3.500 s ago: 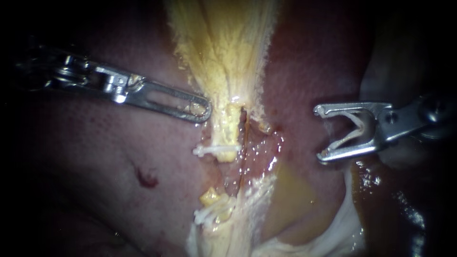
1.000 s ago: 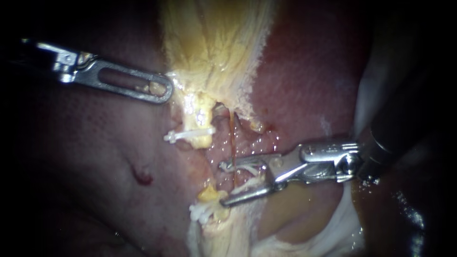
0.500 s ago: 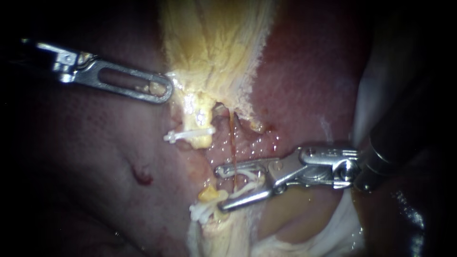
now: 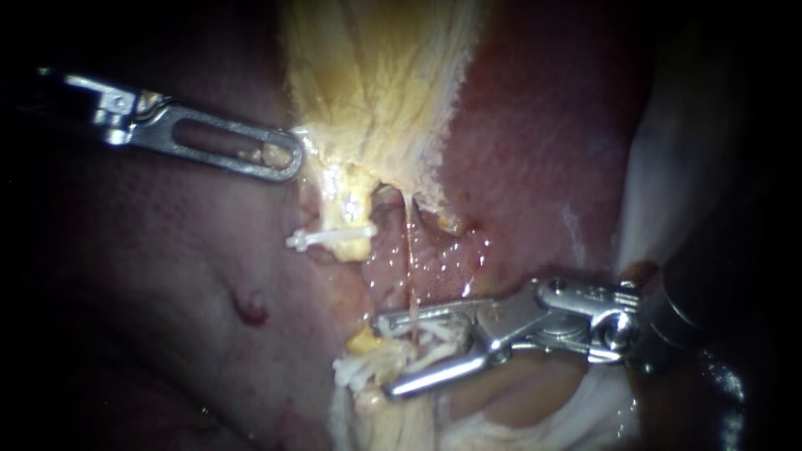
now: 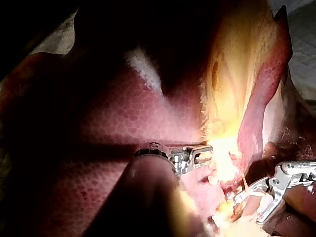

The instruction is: Clipping first clip right tube

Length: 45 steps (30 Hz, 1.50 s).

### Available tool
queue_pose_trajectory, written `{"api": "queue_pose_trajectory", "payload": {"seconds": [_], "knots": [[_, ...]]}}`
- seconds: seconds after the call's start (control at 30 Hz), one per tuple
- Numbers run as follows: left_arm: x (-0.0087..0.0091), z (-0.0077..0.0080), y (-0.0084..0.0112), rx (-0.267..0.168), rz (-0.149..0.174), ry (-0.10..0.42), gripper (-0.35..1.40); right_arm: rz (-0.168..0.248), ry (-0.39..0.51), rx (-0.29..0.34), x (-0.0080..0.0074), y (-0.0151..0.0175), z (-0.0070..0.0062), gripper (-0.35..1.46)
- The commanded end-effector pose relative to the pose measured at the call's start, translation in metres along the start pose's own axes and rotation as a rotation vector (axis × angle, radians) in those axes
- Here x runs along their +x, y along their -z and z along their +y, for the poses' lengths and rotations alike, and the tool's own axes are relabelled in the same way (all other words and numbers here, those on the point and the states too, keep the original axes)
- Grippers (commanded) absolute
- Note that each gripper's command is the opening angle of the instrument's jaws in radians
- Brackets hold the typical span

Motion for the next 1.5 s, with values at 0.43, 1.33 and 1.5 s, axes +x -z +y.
{"api": "queue_pose_trajectory", "payload": {"seconds": [0.43, 1.33, 1.5], "knots": [[0.0000, 0.0001, -0.0001, 0.000, 0.000, 0.000, -0.35, 0.007, -0.004, 0.065, 0.0013, 0.0003, -0.0008, 0.48], [0.0000, 0.0001, -0.0001, 0.000, 0.000, 0.000, -0.35, 0.006, -0.063, 0.059, 0.0007, 0.0015, 0.0002, -0.16], [0.0000, 0.0002, -0.0001, 0.000, 0.000, 0.000, -0.35, 0.005, -0.063, 0.060, 0.0006, 0.0018, 0.0000, -0.35]]}}
